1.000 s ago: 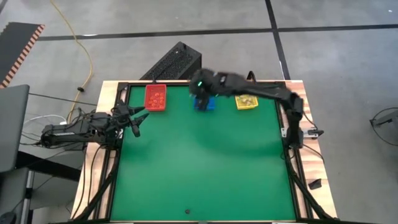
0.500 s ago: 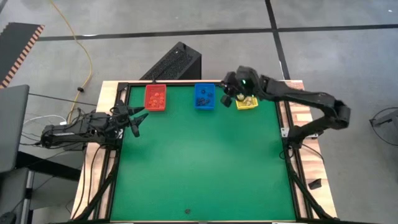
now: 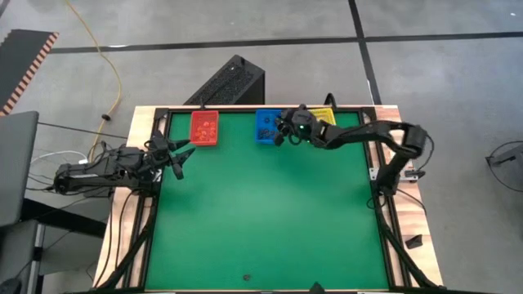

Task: Sort Halloween decoration
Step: Put the black skull toy into the blue bin

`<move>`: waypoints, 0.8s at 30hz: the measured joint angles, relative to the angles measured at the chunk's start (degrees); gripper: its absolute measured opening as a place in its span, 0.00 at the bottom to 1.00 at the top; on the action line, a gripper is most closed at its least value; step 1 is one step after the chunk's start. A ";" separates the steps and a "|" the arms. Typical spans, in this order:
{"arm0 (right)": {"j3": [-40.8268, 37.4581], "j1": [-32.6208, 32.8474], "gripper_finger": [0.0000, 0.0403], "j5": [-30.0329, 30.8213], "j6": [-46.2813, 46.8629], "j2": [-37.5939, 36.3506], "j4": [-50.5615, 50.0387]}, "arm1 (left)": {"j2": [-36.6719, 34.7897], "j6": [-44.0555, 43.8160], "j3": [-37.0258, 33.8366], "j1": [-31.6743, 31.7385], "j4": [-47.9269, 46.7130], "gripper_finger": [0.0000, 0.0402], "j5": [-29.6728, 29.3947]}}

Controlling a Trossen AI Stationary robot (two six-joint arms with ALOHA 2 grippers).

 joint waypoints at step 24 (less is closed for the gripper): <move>6.70 -2.00 0.60 -4.73 5.27 9.75 1.44 | 0.00 1.36 0.00 0.02 0.29 0.42 -0.44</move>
